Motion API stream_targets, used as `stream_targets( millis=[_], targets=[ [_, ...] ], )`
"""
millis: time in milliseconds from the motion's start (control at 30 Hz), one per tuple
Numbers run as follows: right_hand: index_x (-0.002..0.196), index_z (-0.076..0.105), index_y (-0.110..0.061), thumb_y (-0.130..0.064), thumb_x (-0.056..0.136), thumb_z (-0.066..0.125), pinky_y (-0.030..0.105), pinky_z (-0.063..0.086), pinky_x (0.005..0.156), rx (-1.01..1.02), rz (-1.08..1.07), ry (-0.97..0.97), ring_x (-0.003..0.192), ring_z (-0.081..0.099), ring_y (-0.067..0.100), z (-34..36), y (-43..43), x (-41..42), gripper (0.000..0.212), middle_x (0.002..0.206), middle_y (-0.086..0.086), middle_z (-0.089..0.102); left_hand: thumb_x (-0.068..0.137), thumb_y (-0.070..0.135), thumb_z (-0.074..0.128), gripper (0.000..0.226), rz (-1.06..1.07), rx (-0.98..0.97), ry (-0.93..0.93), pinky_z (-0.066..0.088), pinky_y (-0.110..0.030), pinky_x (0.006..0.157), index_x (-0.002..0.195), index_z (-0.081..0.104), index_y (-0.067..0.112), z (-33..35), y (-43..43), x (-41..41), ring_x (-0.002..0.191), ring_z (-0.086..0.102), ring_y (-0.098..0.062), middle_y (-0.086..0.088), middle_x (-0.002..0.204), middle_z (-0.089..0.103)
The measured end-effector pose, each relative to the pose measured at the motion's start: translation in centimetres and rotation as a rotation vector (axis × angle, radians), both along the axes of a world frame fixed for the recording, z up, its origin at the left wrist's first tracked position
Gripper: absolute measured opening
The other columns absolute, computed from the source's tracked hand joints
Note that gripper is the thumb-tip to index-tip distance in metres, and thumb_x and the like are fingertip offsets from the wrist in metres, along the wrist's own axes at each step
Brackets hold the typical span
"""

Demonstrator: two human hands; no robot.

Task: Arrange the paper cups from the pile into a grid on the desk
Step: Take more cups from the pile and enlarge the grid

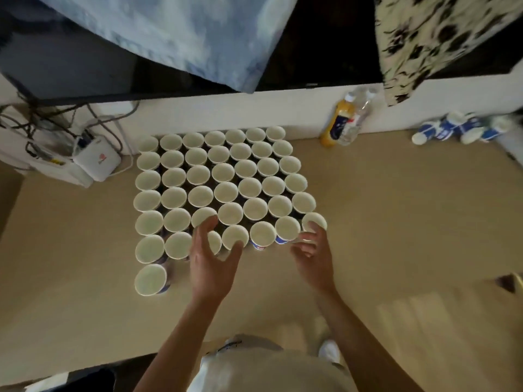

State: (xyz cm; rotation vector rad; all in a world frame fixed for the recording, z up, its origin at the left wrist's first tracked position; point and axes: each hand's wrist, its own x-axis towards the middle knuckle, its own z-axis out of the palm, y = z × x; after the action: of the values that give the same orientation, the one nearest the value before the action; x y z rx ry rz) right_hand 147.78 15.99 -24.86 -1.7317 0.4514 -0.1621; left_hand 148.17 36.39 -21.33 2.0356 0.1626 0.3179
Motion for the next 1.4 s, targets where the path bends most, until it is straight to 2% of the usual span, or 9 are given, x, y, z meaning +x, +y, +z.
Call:
stream_targets(
  millis=[133,267,367,433,533,700,967,1200,1400],
  targets=[
    [0.125,0.047,-0.033,0.007,0.083,0.068,0.019,0.053,0.077,0.038,-0.103,-0.035,0.086,0.069,0.014,1.5,-6.7,-0.9,0.062,0.11,0.005,0.065,0.078,0.024,0.083,0.059,-0.161,-0.031,-0.006,0.052,-0.045,0.094,0.129,0.055,0.022,1.7,-9.7,0.5,0.112,0.059,-0.017,0.005,0.123,0.062],
    [0.128,0.048,-0.028,0.007,0.082,0.069,0.021,0.052,0.076,0.113,-0.196,-0.071,0.082,0.065,0.015,3.7,-14.4,-2.1,0.061,0.109,0.006,0.061,0.079,0.017,0.082,0.051,-0.25,-0.076,-0.006,0.052,-0.044,0.096,0.123,0.058,0.023,2.7,-19.3,-0.4,0.111,0.059,-0.013,0.007,0.119,0.063],
    [0.123,0.05,-0.032,-0.005,0.073,0.07,0.034,0.053,0.079,0.19,-0.249,-0.118,0.081,0.063,0.019,5.1,-20.8,-3.3,0.06,0.104,0.003,0.058,0.08,0.016,0.082,0.048,-0.302,-0.075,-0.03,0.049,-0.039,0.099,0.122,0.059,0.021,3.7,-26.5,-1.6,0.112,0.057,-0.011,0.007,0.119,0.062],
    [0.126,0.05,-0.028,0.003,0.078,0.071,0.038,0.053,0.08,0.179,-0.276,-0.139,0.082,0.064,0.018,5.6,-25.1,-4.3,0.06,0.105,0.003,0.058,0.081,0.017,0.081,0.047,-0.336,-0.059,-0.058,0.047,-0.034,0.1,0.123,0.06,0.018,4.5,-31.0,-2.3,0.112,0.056,-0.009,0.006,0.119,0.062],
    [0.129,0.05,-0.024,0.011,0.083,0.068,0.033,0.053,0.077,0.19,-0.322,-0.164,0.082,0.064,0.017,6.3,-30.7,-5.9,0.06,0.107,0.006,0.059,0.082,0.018,0.08,0.047,-0.364,-0.055,-0.055,0.045,-0.029,0.098,0.124,0.059,0.021,5.2,-36.3,-3.2,0.113,0.057,-0.009,0.009,0.121,0.062],
    [0.127,0.051,-0.021,0.013,0.085,0.067,0.029,0.052,0.075,0.255,-0.425,-0.17,0.079,0.063,0.012,6.7,-38.5,-8.7,0.056,0.105,0.006,0.058,0.084,0.02,0.078,0.047,-0.407,-0.047,-0.031,0.048,-0.033,0.099,0.126,0.058,0.019,5.1,-43.1,-4.0,0.117,0.058,-0.011,0.007,0.124,0.063],
    [0.13,0.05,-0.019,0.009,0.087,0.066,0.016,0.052,0.066,0.145,-0.487,-0.099,0.073,0.064,-0.006,5.3,-47.1,-9.3,0.054,0.105,0.004,0.061,0.083,0.019,0.079,0.047,-0.477,-0.044,0.004,0.047,-0.029,0.097,0.126,0.059,0.019,4.1,-53.1,-2.0,0.115,0.059,-0.008,0.009,0.123,0.063],
    [0.127,0.051,-0.024,0.005,0.086,0.067,0.014,0.052,0.066,0.057,-0.43,0.018,0.077,0.066,-0.003,3.6,-57.3,-5.2,0.053,0.106,0.002,0.063,0.083,0.017,0.079,0.045,-0.473,-0.108,0.096,0.05,-0.037,0.099,0.123,0.059,0.021,1.2,-64.1,3.5,0.115,0.059,-0.009,0.009,0.122,0.063],
    [0.124,0.056,-0.024,-0.001,0.088,0.07,0.01,0.05,0.064,0.014,-0.39,0.122,0.086,0.067,0.006,3.1,-64.9,-0.7,0.046,0.108,-0.001,0.065,0.084,0.016,0.078,0.043,-0.503,-0.117,0.161,0.049,-0.031,0.097,0.121,0.058,0.026,1.2,-70.7,7.4,0.113,0.059,-0.005,0.012,0.122,0.064]
  ],
)
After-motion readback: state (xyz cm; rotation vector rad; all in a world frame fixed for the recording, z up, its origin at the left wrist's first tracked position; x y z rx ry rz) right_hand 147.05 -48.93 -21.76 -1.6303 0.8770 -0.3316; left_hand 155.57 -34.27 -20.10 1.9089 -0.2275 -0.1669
